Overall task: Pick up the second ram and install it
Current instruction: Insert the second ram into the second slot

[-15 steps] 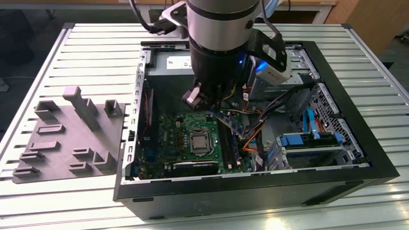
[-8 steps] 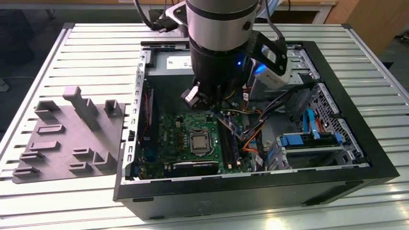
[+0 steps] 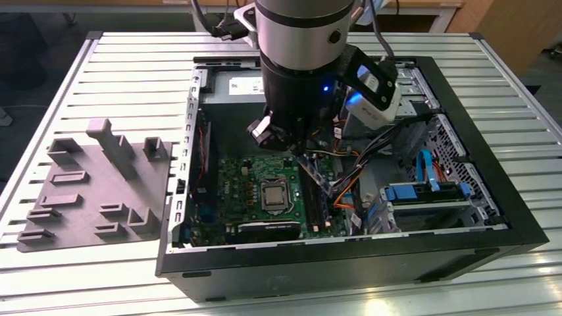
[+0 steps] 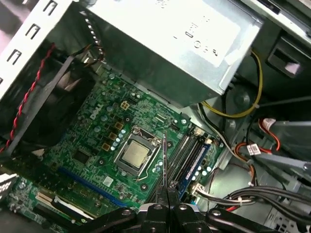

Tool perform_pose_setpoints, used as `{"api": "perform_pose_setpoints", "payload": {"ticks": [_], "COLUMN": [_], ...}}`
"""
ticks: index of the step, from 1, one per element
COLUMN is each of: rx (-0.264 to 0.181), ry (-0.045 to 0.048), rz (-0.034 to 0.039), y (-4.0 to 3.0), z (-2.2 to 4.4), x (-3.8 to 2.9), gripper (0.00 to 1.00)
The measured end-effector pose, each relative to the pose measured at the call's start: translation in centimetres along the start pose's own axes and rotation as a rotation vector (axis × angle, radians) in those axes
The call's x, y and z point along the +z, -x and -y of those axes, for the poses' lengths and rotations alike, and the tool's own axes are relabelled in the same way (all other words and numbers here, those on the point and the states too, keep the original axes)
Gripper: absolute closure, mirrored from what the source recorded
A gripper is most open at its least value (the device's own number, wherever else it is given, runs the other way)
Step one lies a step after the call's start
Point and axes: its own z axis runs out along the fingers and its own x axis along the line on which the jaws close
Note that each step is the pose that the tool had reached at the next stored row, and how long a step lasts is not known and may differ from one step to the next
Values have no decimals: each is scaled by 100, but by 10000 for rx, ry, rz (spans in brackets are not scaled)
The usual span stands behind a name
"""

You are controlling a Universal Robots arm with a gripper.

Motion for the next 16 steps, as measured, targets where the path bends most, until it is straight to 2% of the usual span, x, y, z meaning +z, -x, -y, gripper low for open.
{"api": "perform_pose_setpoints", "payload": {"ticks": [16], "rx": [2223], "ry": [-262], "rz": [113], "y": [0], "z": [0], "x": [2], "gripper": [88]}}
